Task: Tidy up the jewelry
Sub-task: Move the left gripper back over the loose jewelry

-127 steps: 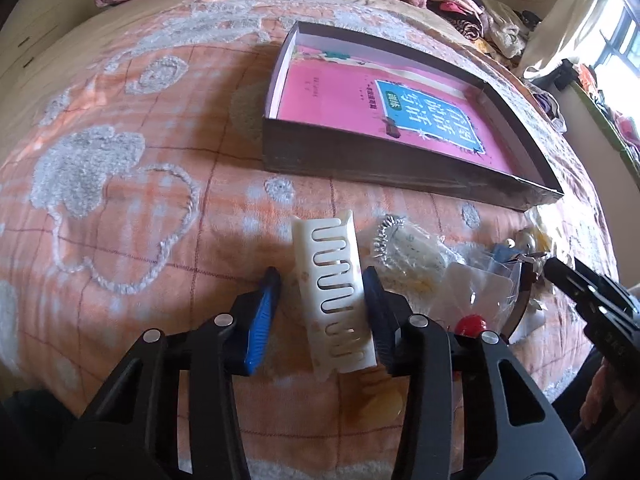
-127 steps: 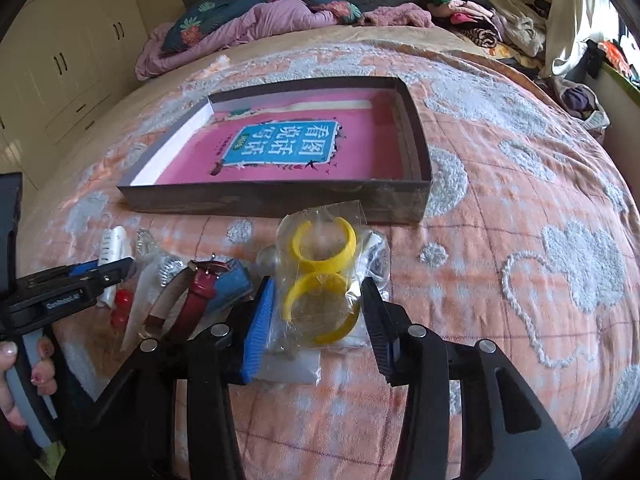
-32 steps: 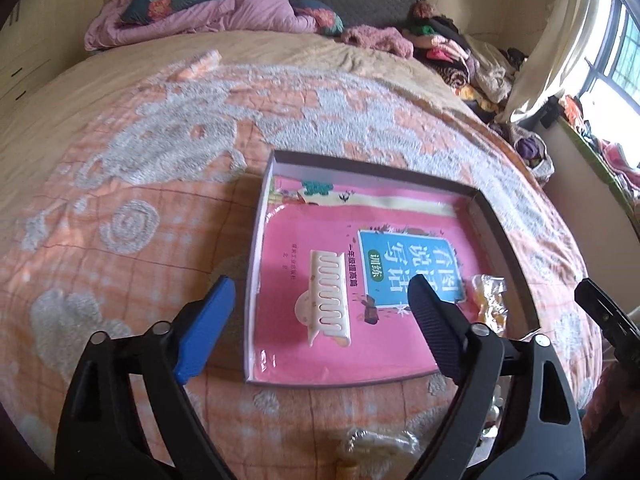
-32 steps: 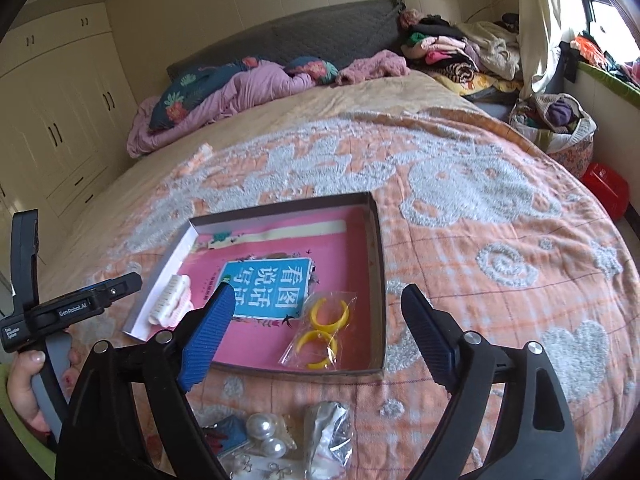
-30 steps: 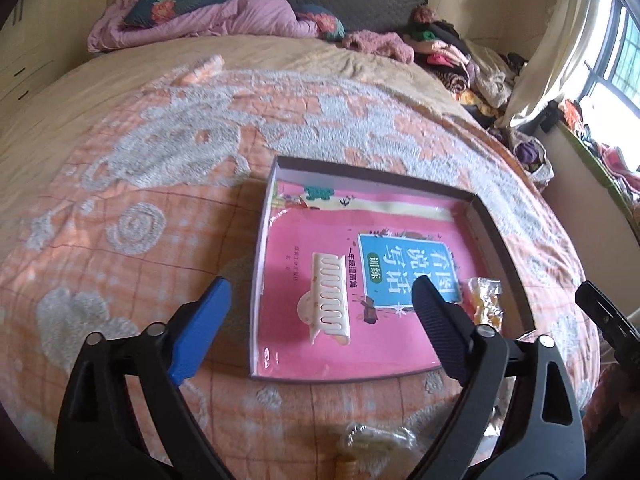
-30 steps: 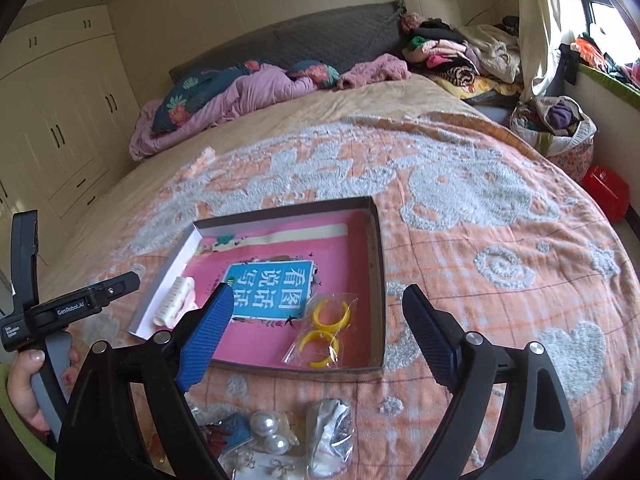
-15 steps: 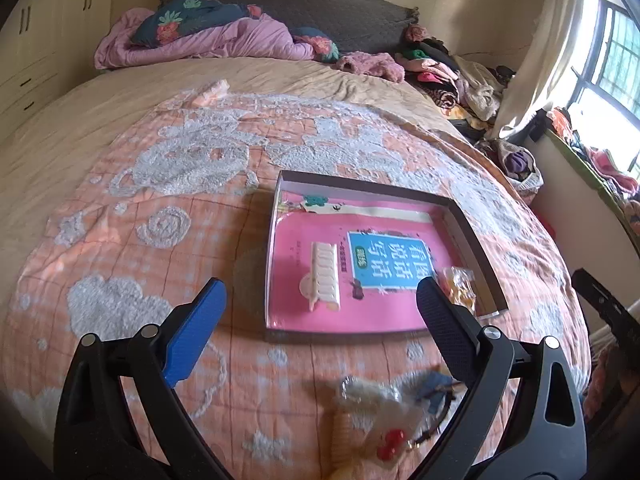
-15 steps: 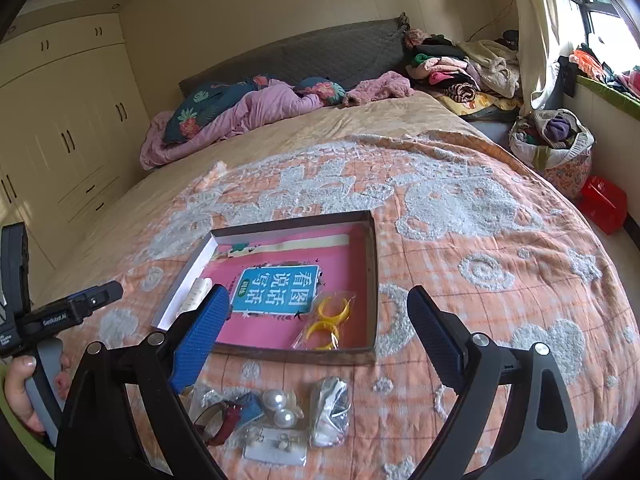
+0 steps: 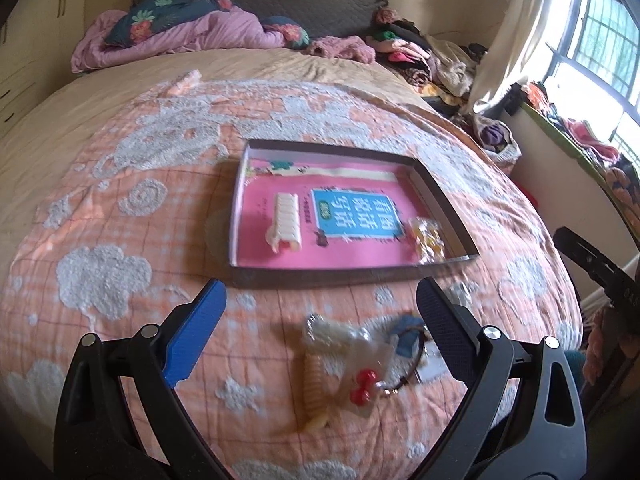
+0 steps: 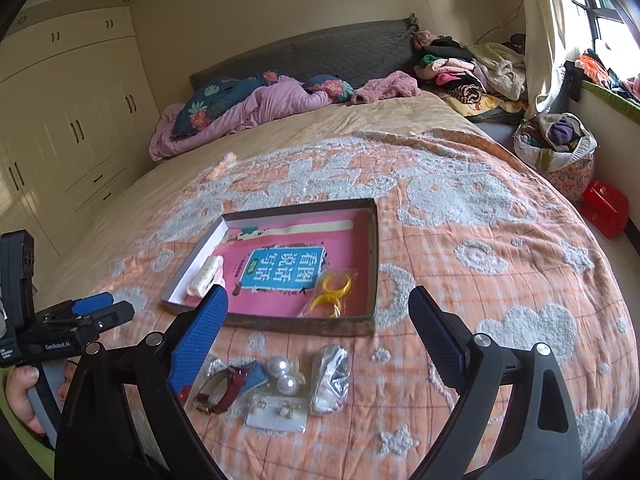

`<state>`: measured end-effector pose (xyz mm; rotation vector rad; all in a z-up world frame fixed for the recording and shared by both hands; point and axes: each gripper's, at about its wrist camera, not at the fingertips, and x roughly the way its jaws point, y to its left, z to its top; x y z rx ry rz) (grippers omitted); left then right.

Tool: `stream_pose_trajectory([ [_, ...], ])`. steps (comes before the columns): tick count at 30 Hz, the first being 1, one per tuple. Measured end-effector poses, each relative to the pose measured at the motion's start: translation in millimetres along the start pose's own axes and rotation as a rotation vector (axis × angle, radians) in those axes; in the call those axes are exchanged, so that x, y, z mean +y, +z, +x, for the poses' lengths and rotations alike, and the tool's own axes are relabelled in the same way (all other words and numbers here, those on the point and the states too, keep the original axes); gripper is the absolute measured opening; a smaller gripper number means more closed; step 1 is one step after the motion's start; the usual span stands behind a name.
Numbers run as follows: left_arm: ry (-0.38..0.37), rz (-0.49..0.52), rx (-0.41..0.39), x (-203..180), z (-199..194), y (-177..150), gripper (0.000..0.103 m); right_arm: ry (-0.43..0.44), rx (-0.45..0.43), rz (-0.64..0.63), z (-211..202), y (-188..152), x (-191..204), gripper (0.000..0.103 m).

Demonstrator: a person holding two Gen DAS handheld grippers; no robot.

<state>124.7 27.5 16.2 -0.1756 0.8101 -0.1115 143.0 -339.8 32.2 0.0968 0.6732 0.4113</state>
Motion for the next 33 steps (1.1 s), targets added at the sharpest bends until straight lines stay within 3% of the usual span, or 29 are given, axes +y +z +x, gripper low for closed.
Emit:
stream_pose_trajectory([
  [25,-0.031,0.107,0.100,-37,15,-51,0.089,0.015,0.095,-0.014,4,-47,-3,0.091],
  [33,-0.056,0.102,0.127,-36,21,-62,0.080,0.019,0.126,-0.019,10,-57,-1,0.091],
])
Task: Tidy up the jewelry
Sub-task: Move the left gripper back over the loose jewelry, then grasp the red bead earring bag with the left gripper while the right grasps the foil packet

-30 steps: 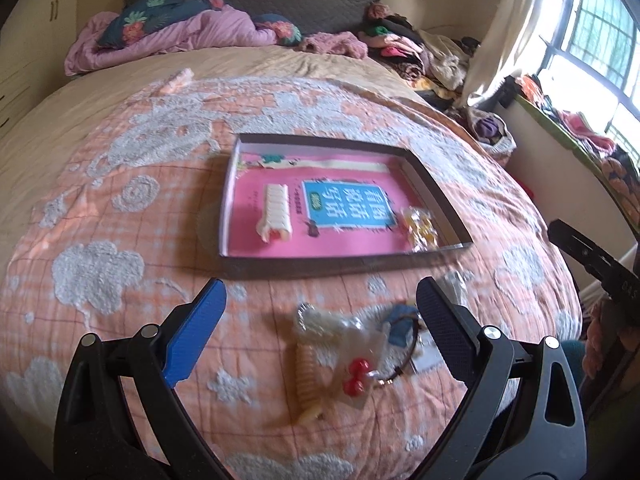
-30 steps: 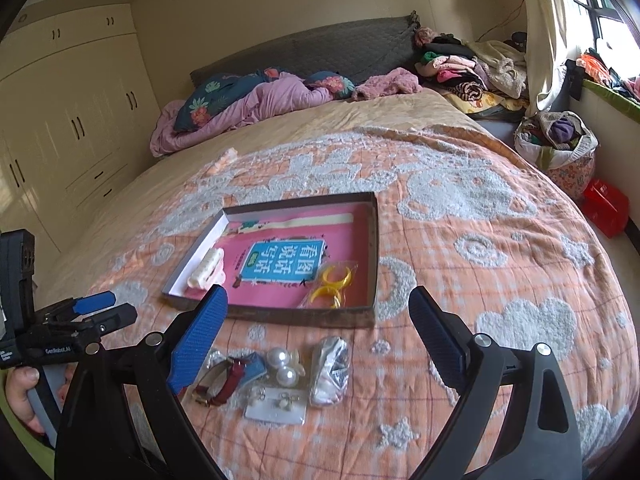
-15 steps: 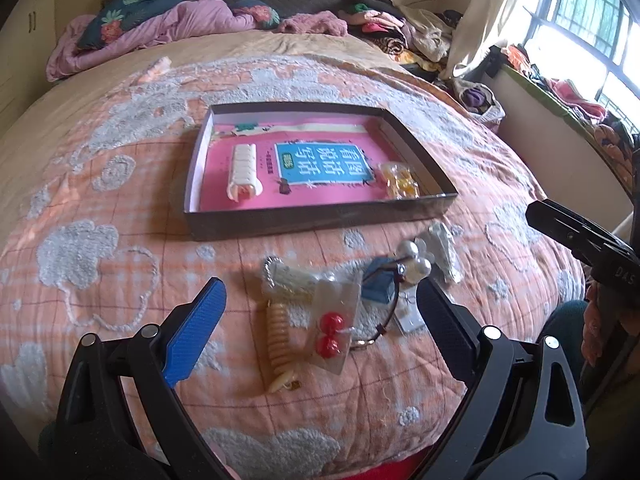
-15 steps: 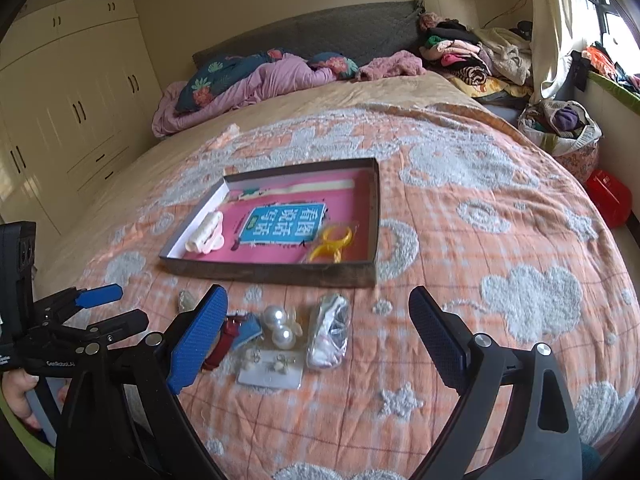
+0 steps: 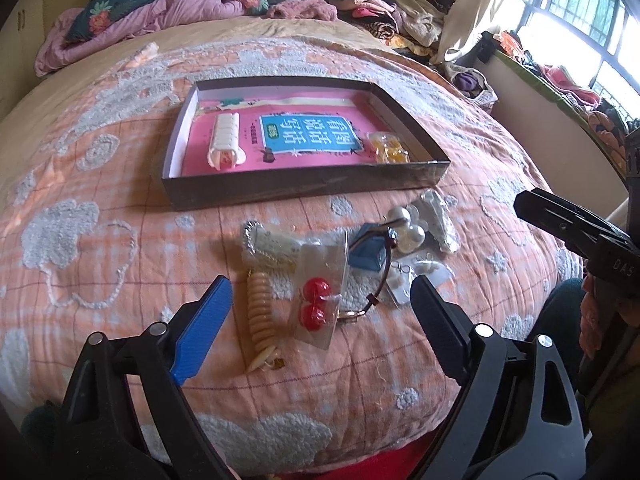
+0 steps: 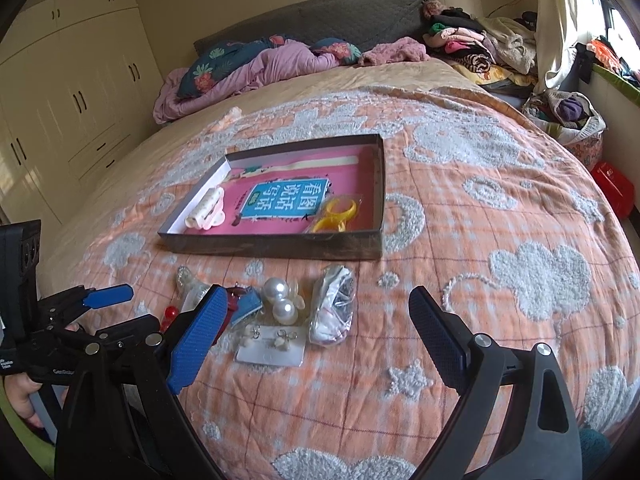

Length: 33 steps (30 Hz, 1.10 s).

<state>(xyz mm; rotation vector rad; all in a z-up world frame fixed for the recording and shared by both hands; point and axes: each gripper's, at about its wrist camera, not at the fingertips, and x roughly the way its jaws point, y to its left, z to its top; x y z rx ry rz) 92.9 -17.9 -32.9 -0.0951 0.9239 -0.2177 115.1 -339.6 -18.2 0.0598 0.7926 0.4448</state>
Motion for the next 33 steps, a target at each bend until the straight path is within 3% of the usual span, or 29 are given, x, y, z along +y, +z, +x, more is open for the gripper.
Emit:
stream_pose_trajectory([
  [5,-0.023,-0.023,0.032,4,8,-7,0.067,-0.008,0.024,0.003,6,-5,-1,0.091],
  [9,-0.055,-0.033,0.048,7,14,-8,0.042,-0.016,0.037,0.006,11,-7,-3,0.091],
  [14,-0.084,-0.045,0.083,11,27,-9,0.034,-0.027,0.058,0.009,21,-9,-6,0.091],
  [20,-0.102,-0.049,0.104,14,37,-10,0.033,-0.024,0.113,0.019,43,-11,-11,0.091],
  [21,-0.104,-0.050,0.104,15,38,-9,0.027,-0.023,0.126,0.023,49,-12,-12,0.091],
  [24,-0.114,-0.057,0.099,17,39,-9,0.024,-0.023,0.166,0.031,66,-13,-15,0.090],
  [31,-0.126,-0.052,0.052,17,27,-3,0.021,-0.029,0.233,0.028,99,-17,-19,0.066],
  [33,-0.127,-0.055,0.035,19,22,1,0.021,-0.022,0.237,0.009,102,-18,-18,0.047],
])
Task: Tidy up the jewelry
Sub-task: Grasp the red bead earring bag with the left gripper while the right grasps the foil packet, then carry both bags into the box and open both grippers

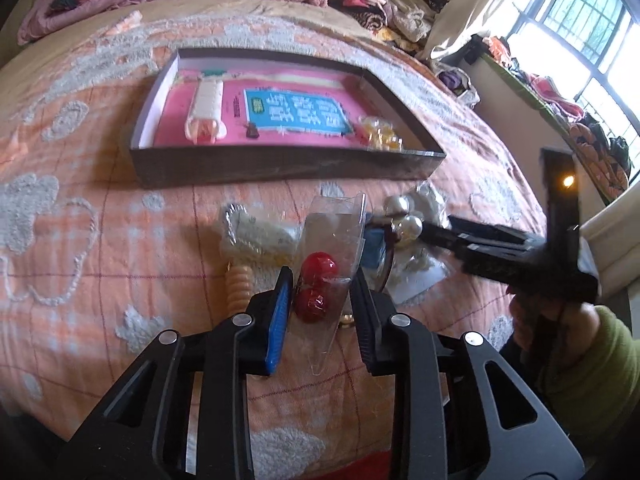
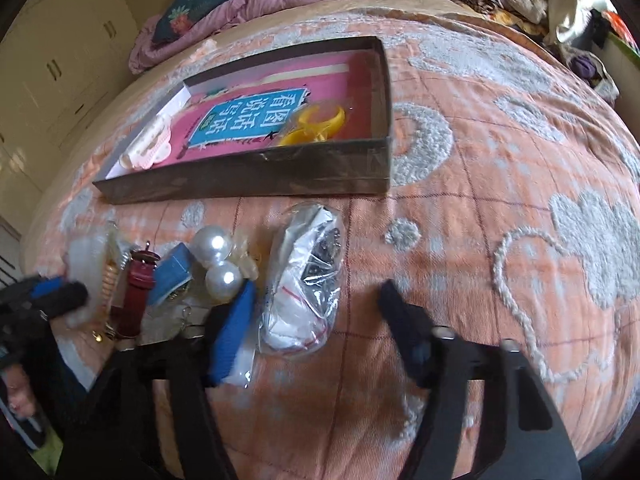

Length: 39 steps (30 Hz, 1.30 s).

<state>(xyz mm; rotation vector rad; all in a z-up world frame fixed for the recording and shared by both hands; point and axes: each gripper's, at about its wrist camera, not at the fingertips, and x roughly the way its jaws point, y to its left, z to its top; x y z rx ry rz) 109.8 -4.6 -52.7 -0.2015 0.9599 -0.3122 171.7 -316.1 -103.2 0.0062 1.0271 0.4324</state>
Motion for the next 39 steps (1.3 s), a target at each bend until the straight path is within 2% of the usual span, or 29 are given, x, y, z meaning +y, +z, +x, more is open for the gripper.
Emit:
stream_pose_trajectory([
  [2,0.001,-0.001,-0.013,1,-3,5,0.021,0.045,0.005,0.004,0,0,-1,0.034],
  [3,0.006,-0.002,-0.020,1,-5,7,0.021,0.044,-0.001,0.001,-2,0,-1,0.032],
  [12,0.031,-0.012,-0.076,11,-19,35,0.021,0.060,-0.087,0.045,-42,-4,-10,0.030],
  [23,0.040,0.005,-0.136,9,-28,70,0.021,0.052,-0.230,-0.015,-91,27,2,0.030],
  [39,0.034,0.040,-0.179,-7,-25,108,0.021,0.051,-0.313,-0.061,-104,70,22,0.030],
])
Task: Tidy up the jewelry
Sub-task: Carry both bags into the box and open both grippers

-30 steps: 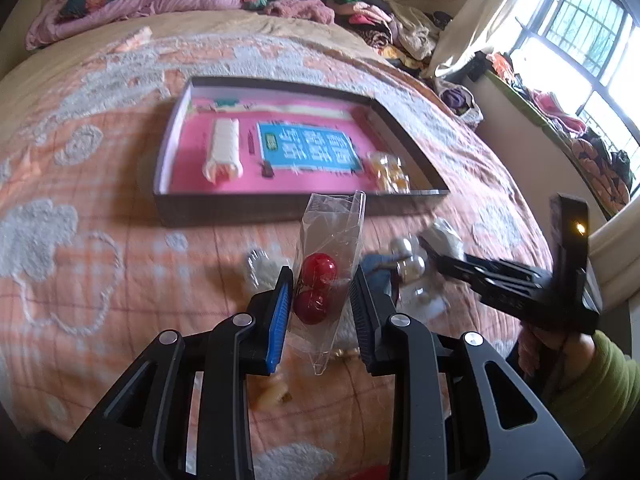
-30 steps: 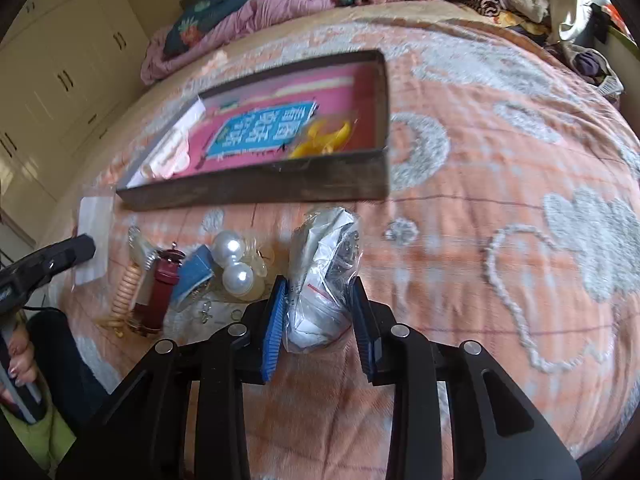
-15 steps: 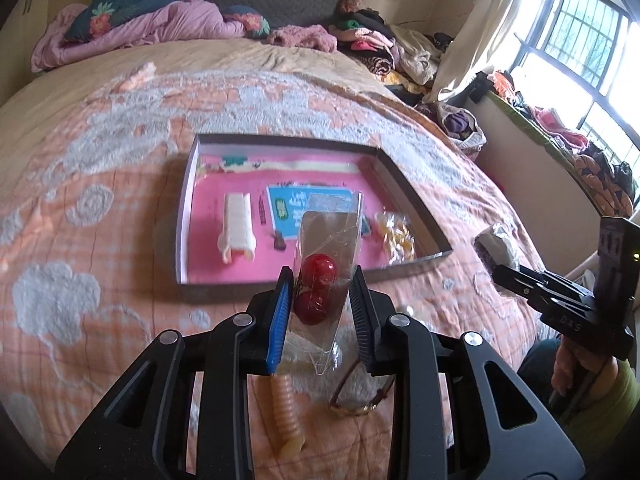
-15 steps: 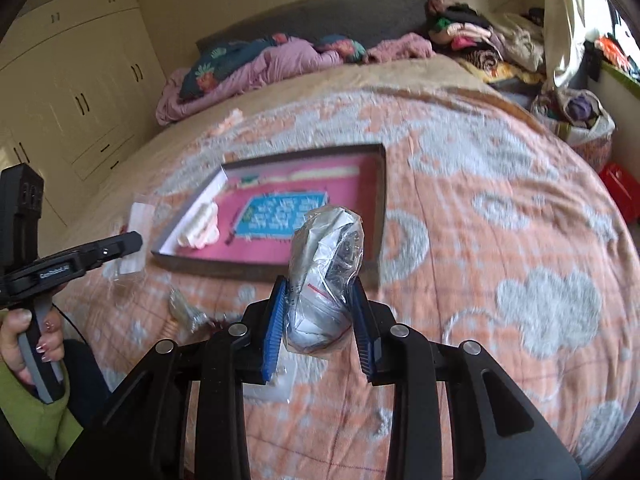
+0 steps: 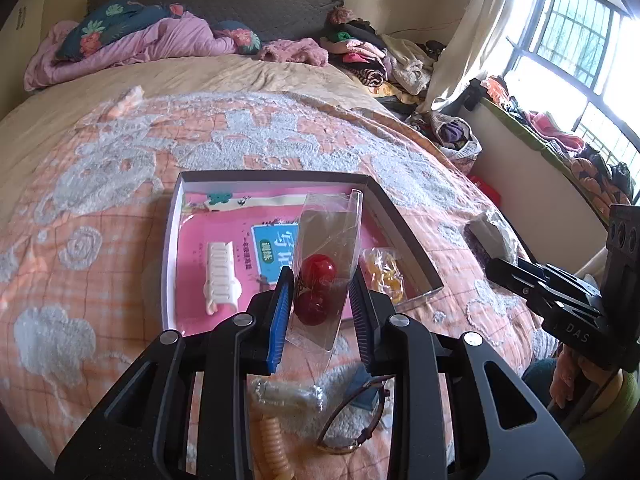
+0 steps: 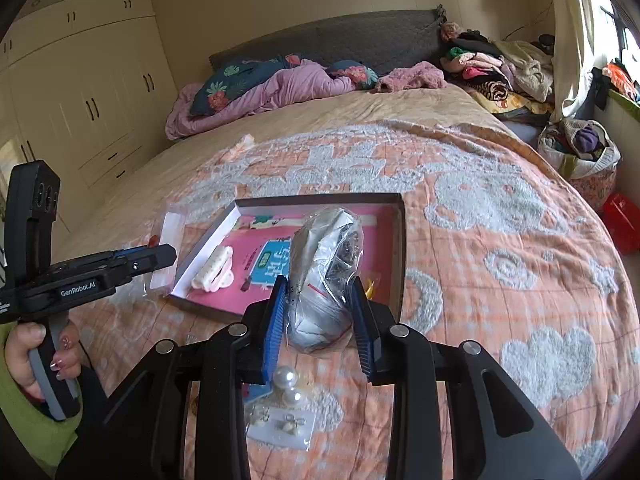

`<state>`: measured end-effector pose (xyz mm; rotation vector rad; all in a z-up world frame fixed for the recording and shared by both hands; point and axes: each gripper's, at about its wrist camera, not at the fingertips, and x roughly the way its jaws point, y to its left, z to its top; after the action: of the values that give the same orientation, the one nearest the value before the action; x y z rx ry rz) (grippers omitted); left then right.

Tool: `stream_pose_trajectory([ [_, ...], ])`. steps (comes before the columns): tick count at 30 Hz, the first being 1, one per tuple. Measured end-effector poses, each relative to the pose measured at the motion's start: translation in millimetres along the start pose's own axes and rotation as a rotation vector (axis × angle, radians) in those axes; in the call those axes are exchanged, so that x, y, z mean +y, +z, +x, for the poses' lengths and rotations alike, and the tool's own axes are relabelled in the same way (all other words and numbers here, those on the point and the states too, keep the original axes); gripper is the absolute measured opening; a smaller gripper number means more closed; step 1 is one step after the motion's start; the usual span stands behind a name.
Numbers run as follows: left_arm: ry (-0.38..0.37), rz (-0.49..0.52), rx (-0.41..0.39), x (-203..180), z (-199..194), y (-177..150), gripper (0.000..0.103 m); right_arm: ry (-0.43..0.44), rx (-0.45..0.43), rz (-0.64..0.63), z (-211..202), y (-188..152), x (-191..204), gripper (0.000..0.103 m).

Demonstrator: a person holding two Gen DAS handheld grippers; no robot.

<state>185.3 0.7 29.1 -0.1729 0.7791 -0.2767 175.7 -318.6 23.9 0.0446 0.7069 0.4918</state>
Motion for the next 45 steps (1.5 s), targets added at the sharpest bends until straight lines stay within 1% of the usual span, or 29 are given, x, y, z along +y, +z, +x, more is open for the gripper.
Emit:
stream_pose_trajectory([
  [9,-0.009,0.015,-0.002,-5,13,14,0.021,-0.020,-0.016,-0.014,12,14,0,0.030],
  [19,0.007,0.030,0.004,-6,32,27,0.021,-0.060,-0.019,-0.004,27,26,-12,0.030],
  [29,0.015,0.045,0.034,-6,55,22,0.021,-0.087,0.015,0.006,51,25,-21,0.030],
  [45,0.010,0.053,0.124,-1,103,7,0.021,-0.137,0.097,0.027,96,10,-39,0.030],
])
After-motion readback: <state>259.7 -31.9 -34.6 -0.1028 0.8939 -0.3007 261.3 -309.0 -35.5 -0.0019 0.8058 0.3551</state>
